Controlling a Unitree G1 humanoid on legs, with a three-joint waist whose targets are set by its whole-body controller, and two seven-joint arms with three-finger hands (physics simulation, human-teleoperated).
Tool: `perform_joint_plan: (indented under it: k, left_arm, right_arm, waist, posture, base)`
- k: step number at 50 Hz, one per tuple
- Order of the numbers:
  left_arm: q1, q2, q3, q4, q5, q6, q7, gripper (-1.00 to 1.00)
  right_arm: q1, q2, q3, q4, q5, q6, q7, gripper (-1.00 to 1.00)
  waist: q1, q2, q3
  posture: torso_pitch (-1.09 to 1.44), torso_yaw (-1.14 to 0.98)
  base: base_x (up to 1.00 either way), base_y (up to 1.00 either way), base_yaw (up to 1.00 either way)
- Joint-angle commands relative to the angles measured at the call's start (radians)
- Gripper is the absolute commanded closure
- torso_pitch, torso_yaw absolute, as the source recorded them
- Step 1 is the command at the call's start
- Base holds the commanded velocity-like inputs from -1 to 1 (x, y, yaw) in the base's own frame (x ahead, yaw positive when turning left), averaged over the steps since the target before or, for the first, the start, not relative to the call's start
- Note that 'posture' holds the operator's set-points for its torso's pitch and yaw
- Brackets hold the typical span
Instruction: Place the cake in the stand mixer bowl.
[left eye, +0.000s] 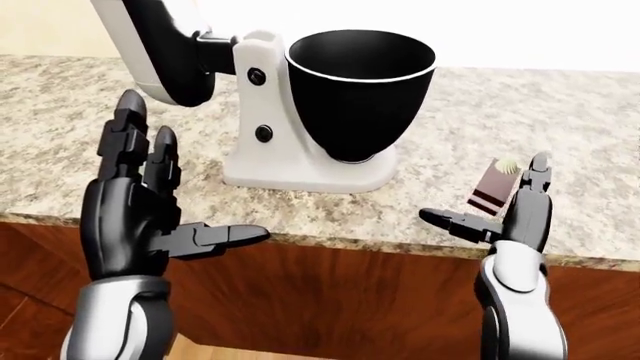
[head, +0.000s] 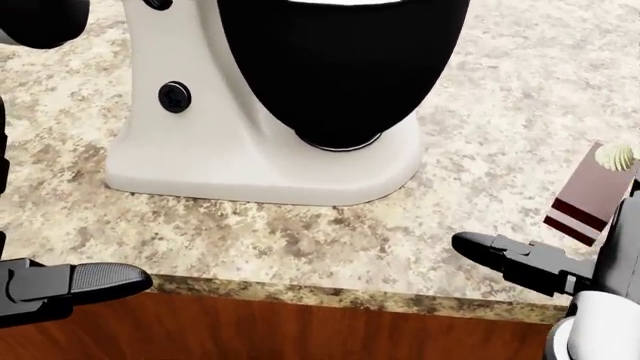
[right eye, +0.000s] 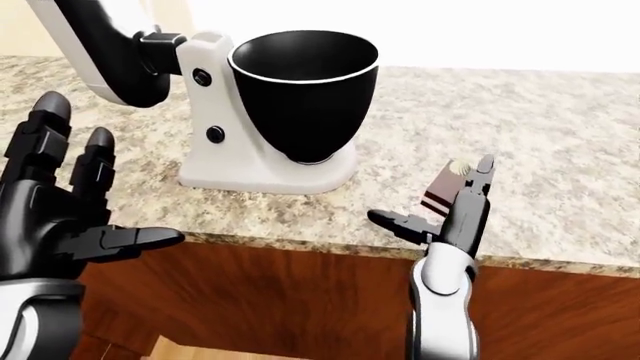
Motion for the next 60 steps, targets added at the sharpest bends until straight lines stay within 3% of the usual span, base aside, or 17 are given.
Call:
perform_joint_plan:
  k: [1,8,13,19,34,41,42,43,46,47,53,60]
  left_arm:
    - [-0.015,0.009,0.004,-0.025,-0.005,-0.031,0.004,-1.00]
    - [-0.017,0.006,0.005,-0.026,-0.001,-0.029,0.000,-1.00]
    - [-0.026,-0.006,0.008,-0.026,0.016,-0.019,-0.014,-1.00]
    - [-0.022,-0.005,0.010,-0.026,0.013,-0.024,-0.015,-1.00]
    - [-0.015,-0.004,0.004,-0.026,0.016,-0.032,-0.013,-1.00]
    - [-0.012,-0.009,0.006,-0.026,0.021,-0.035,-0.018,-1.00]
    - [-0.010,-0.008,0.005,-0.026,0.019,-0.037,-0.016,-1.00]
    - [-0.007,-0.008,0.001,-0.025,0.020,-0.041,-0.015,-1.00]
    - [-0.008,-0.007,-0.001,-0.026,0.020,-0.040,-0.012,-1.00]
    - [-0.004,-0.008,-0.004,-0.026,0.022,-0.043,-0.013,-1.00]
    - [0.000,0.001,-0.002,-0.025,0.004,-0.049,0.001,-1.00]
    - [0.004,0.008,-0.012,-0.026,-0.002,-0.055,0.013,-1.00]
  right_arm:
    - [-0.017,-0.014,0.000,-0.024,-0.002,-0.013,-0.024,-1.00]
    - [-0.007,-0.021,-0.029,-0.049,0.016,-0.026,-0.041,-1.00]
    - [0.004,-0.046,-0.107,0.000,0.088,-0.065,-0.038,-1.00]
    - [0.005,-0.077,-0.155,0.050,0.149,-0.085,-0.041,-1.00]
    - [-0.025,-0.132,-0.175,0.334,0.276,-0.243,-0.063,-1.00]
    - [-0.073,-0.155,-0.151,0.456,0.302,-0.256,-0.060,-1.00]
    - [-0.078,-0.159,-0.146,0.467,0.303,-0.237,-0.054,-0.91]
    - [-0.087,-0.165,-0.135,0.488,0.299,-0.210,-0.046,-0.65]
    - [-0.128,-0.178,-0.092,0.594,0.259,-0.182,-0.015,0.47]
    - [-0.146,-0.178,-0.079,0.643,0.254,-0.163,0.005,1.00]
    - [-0.150,-0.167,-0.055,0.706,0.230,-0.140,0.078,1.00]
    - [-0.128,-0.153,-0.063,0.730,0.221,-0.156,0.102,1.00]
  waist:
    - [0.000,0.002,-0.014]
    - [0.001,-0.001,-0.015]
    - [0.001,-0.002,-0.015]
    - [0.001,-0.009,-0.015]
    - [-0.004,-0.026,-0.012]
    - [-0.001,-0.036,-0.007]
    - [0.000,-0.038,-0.008]
    - [0.001,-0.040,-0.008]
    - [0.005,-0.045,-0.002]
    - [0.005,-0.046,-0.004]
    - [0.003,-0.060,-0.011]
    - [0.002,-0.044,-0.023]
  posture:
    - [0.00,0.00]
    - [0.00,0.00]
    - [0.00,0.00]
    - [0.00,0.00]
    - [0.00,0.00]
    - [0.00,0.00]
    - [0.00,0.00]
    - [0.00,0.00]
    - [0.00,0.00]
    - [0.00,0.00]
    - [0.00,0.00]
    - [0.00,0.00]
  base:
    - [0.00,0.00,0.00]
    - [0.00,0.00,0.00]
    - [0.00,0.00,0.00]
    - [0.00,0.00,0.00]
    - [0.00,0.00,0.00]
    - [0.00,0.00,0.00]
    - [0.00,0.00,0.00]
    - [0.00,0.00,0.00]
    - [0.00,0.00,0.00]
    - [0.00,0.00,0.00]
    - [0.00,0.00,0.00]
    - [0.00,0.00,0.00]
